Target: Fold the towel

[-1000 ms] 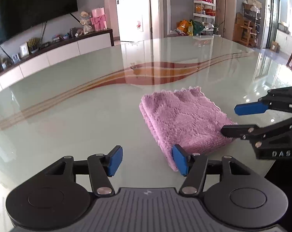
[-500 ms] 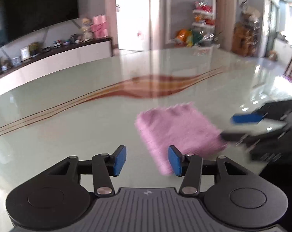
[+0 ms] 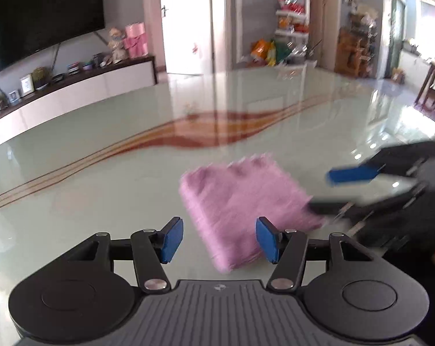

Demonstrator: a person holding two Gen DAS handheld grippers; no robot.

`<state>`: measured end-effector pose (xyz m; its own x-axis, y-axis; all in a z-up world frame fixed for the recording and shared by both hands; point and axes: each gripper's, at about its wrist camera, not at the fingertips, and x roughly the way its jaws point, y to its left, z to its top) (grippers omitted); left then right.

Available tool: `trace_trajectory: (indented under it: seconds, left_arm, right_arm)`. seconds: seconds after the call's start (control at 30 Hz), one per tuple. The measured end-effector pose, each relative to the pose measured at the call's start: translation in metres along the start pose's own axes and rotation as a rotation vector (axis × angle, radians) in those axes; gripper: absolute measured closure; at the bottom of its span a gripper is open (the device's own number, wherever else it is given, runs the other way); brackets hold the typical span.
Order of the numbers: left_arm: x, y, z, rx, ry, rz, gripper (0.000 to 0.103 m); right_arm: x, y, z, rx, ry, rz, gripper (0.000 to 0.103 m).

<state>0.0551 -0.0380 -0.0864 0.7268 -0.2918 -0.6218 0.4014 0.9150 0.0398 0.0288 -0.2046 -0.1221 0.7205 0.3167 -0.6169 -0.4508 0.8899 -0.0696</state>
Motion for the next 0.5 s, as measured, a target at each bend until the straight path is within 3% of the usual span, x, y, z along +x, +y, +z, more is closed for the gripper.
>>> trace_trajectory:
  seconds: [0.13,0.23,0.5]
  left_arm:
    - [0.014,-0.015,0.001,0.037,0.024,0.006,0.044]
    - [0.027,-0.007,-0.008,0.004,0.084,0.025,0.043]
    - [0.015,0.01,-0.025,-0.003,0.092,0.051,0.034]
  right_arm:
    - [0.001,0.002,-0.001,-0.018,0.01,-0.009,0.056]
    - [0.001,0.003,-0.001,-0.021,0.014,-0.015,0.056]
    - [0.002,-0.003,-0.002,0.001,0.02,-0.004,0.054]
